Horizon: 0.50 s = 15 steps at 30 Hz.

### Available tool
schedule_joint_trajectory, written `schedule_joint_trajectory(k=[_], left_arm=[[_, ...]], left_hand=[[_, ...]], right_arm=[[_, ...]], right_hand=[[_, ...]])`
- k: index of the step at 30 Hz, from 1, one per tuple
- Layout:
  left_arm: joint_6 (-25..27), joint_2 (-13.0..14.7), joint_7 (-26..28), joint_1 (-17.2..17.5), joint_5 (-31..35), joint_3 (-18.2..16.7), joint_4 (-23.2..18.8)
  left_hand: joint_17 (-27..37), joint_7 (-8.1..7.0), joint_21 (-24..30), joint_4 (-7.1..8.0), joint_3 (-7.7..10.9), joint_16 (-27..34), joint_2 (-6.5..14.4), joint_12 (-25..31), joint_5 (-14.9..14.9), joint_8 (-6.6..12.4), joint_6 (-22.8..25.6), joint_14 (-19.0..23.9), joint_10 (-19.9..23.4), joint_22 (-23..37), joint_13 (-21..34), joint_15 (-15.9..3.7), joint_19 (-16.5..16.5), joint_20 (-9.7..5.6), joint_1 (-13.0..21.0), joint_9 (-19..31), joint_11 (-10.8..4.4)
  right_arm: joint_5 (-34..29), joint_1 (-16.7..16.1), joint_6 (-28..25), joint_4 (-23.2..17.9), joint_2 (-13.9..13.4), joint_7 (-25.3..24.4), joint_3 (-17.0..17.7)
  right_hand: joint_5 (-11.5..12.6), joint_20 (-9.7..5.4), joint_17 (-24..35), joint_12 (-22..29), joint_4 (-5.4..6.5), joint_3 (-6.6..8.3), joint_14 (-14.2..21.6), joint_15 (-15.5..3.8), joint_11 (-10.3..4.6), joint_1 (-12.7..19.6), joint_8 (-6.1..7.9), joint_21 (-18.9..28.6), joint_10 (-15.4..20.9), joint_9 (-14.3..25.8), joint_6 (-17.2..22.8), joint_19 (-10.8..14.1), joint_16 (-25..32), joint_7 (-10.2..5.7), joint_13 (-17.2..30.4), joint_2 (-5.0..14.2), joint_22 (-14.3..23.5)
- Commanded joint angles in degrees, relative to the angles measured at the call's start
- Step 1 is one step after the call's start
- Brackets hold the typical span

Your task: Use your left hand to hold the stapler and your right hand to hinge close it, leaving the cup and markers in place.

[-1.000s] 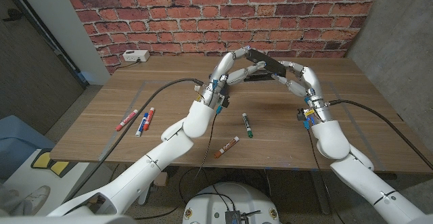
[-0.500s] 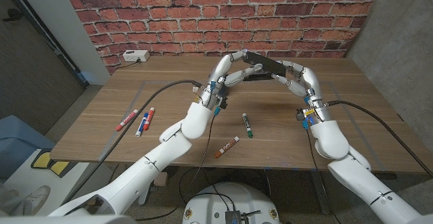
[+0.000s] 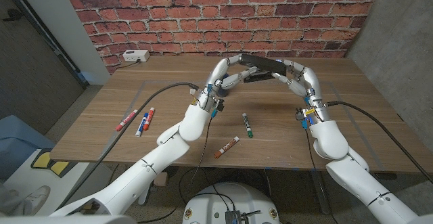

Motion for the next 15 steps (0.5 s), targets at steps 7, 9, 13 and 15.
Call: schedule_joint_trajectory(k=[7, 9, 13, 15], left_arm=[[0.84, 0.77, 0.83, 2.02, -0.99, -0.99, -1.36], [0.77, 0.88, 0.84, 2.11, -1.02, -1.06, -1.44], [-0.09, 1.01, 0.91, 2.26, -1.34, -1.16, -1.16], [-0.36, 0.97, 1.1, 2.45, -1.45, -1.28, -1.11]], left_hand=[[-0.2, -0.24, 0.1, 0.07, -1.05, -0.3, -0.74, -0.86, -0.74, -0.9, -1.05, -0.6, -1.55, 0.27, 0.37, -9.28, 0.3, -0.39, -1.18, 0.34, -0.02], [-0.26, -0.39, 0.11, -0.12, -1.39, -0.39, -1.06, -1.06, -0.74, -1.04, -1.3, -0.79, -1.83, 0.27, 0.44, -9.22, 0.36, -0.48, -1.32, 0.34, -0.07], [-0.41, -0.91, 0.01, -0.24, -4.07, -0.64, -3.63, -2.39, -0.79, -1.96, -2.76, -1.09, -4.08, 0.28, 0.6, -8.97, 0.27, -1.28, -3.58, 0.22, 0.26], [-0.56, -0.82, 0.07, -0.03, -5.63, -1.34, -4.82, -3.58, -0.65, -3.07, -4.88, -2.27, -6.57, 0.32, 0.67, -8.81, 0.43, -1.41, -5.3, 0.14, 0.26]], right_arm=[[1.55, -0.67, -0.15, -0.43, 0.69, 0.47, 0.55], [1.73, -0.67, -0.18, -0.4, 0.73, 0.54, 0.59], [2.11, -0.66, -0.12, -0.34, 0.72, 0.76, 0.67], [2.2, -0.69, -0.12, -0.37, 0.75, 0.77, 0.74]], right_hand=[[0.53, -0.36, 0.22, 1.99, 0.47, 1.24, 0.57, -10.82, -6.2, 3.44, 0.39, 0.31, 6.67, 0.36, 0.18, 0.29, -0.3, -0.2, 12.0, 4.09, 0.29], [0.52, -0.23, 0.24, 2.0, 0.47, 1.22, 0.59, -10.81, -6.11, 3.43, 0.44, 0.36, 6.76, 0.36, 0.31, 0.38, -0.33, -0.08, 11.93, 4.08, 0.29], [0.53, -0.4, 0.42, 1.91, 0.47, 1.22, 0.75, -10.82, -6.28, 3.45, 0.37, 0.29, 6.52, 0.37, 0.14, 0.19, -0.25, -0.18, 11.91, 4.08, 0.29], [0.53, -0.28, 0.54, 2.01, 0.45, 1.24, 0.83, -10.83, -6.21, 3.48, 0.4, 0.33, 6.63, 0.37, 0.2, 0.28, -0.22, -0.18, 11.98, 4.09, 0.3]])
